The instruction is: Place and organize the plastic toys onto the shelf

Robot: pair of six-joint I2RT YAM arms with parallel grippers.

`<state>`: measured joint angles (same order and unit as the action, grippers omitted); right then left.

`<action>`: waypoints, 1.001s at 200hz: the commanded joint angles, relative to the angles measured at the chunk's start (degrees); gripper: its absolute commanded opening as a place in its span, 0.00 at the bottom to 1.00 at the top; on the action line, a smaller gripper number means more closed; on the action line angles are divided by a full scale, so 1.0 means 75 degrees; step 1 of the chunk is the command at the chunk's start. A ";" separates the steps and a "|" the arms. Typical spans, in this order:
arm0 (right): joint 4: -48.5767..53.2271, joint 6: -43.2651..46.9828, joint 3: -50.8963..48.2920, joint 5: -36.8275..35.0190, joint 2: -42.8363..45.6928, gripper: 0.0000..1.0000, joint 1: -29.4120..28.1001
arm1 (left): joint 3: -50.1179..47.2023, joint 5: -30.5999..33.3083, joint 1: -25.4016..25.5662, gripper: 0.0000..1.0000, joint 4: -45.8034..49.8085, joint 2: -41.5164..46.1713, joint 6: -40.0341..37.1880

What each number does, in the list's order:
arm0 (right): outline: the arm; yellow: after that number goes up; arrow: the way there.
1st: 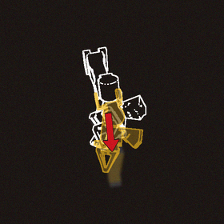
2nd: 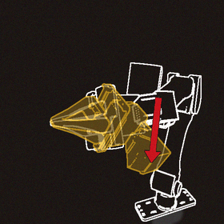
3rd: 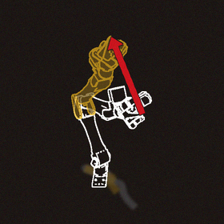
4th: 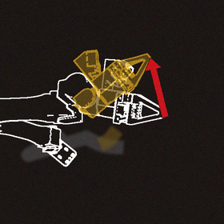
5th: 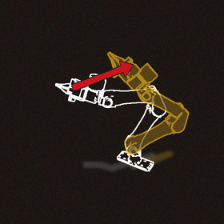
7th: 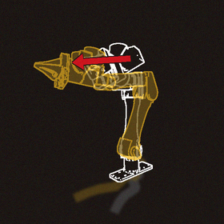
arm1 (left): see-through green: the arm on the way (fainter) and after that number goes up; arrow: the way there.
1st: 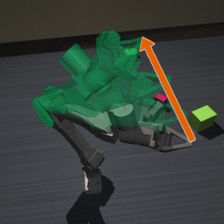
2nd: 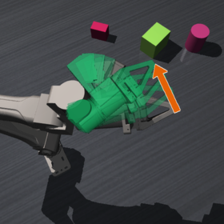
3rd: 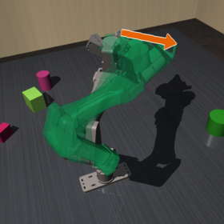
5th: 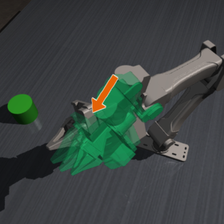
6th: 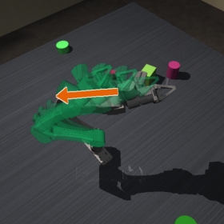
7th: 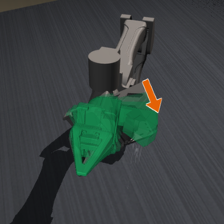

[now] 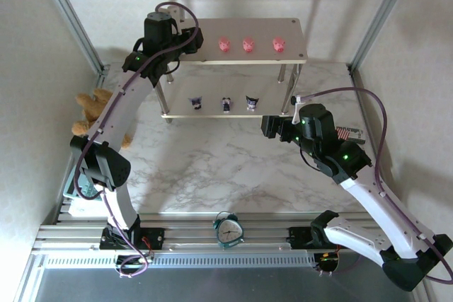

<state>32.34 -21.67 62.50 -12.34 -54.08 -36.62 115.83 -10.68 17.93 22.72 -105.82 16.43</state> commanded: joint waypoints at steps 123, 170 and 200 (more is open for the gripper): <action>-0.0140 0.0071 0.0007 -0.0075 0.0227 0.98 0.0044 | 0.0196 0.0415 0.0093 0.47 0.0018 0.0137 0.0105; -0.0134 0.0034 -0.0035 0.0004 0.0326 0.97 0.0049 | 0.0179 0.0543 0.0187 0.47 0.0190 0.0209 0.0089; -0.0104 0.0036 -0.0072 -0.0018 0.0458 0.97 0.0048 | 0.0159 0.0623 0.0210 0.47 0.0240 0.0272 0.0083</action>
<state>32.36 -21.67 62.50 -12.27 -52.12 -36.62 115.83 -7.55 19.09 23.53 -105.82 16.60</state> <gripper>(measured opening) 0.974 0.469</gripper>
